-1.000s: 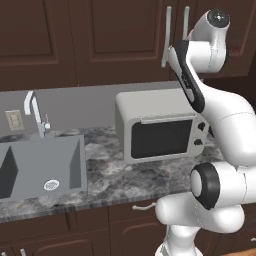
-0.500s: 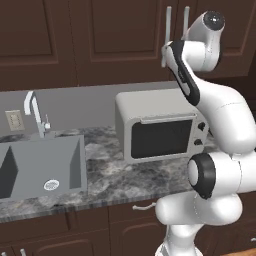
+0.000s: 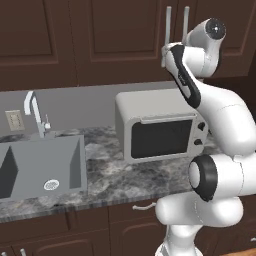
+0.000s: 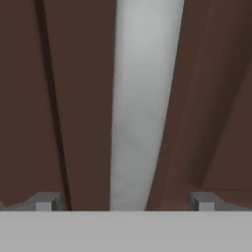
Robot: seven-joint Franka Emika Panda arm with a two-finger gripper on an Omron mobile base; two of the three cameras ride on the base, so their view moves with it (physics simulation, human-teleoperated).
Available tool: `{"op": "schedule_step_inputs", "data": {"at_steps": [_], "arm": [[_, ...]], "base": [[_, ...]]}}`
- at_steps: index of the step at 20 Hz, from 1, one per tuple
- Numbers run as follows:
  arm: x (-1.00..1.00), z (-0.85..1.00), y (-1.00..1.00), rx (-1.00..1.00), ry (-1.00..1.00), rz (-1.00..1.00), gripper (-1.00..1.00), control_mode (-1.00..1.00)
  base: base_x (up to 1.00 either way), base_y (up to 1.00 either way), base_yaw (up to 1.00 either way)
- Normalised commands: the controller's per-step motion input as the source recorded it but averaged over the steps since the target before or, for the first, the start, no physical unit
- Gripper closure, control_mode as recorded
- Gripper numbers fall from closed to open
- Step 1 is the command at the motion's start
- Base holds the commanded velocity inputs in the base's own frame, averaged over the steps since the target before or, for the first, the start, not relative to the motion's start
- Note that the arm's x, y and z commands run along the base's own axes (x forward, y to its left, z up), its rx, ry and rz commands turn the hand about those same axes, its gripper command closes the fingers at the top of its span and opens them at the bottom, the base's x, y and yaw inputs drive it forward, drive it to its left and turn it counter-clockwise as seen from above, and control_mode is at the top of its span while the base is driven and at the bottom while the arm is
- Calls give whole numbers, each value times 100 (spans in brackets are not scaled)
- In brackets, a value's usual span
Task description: Move the bowls from the cabinet to the plates on the dining table.
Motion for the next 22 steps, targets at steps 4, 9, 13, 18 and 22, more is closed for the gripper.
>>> {"op": "schedule_step_inputs", "data": {"at_steps": [4,9,13,18,22], "arm": [[40,-4,1,5,-13,0,100,-100],[50,-14,17,7,-9,0,100,-100],[39,-10,32,10,-1,0,100,-100],[-5,10,9,11,3,2,100,-100],[-19,4,-1,10,0,4,100,-100]], "base": [[0,0,0],[0,0,0],[0,0,0],[0,0,0],[0,0,0]]}}
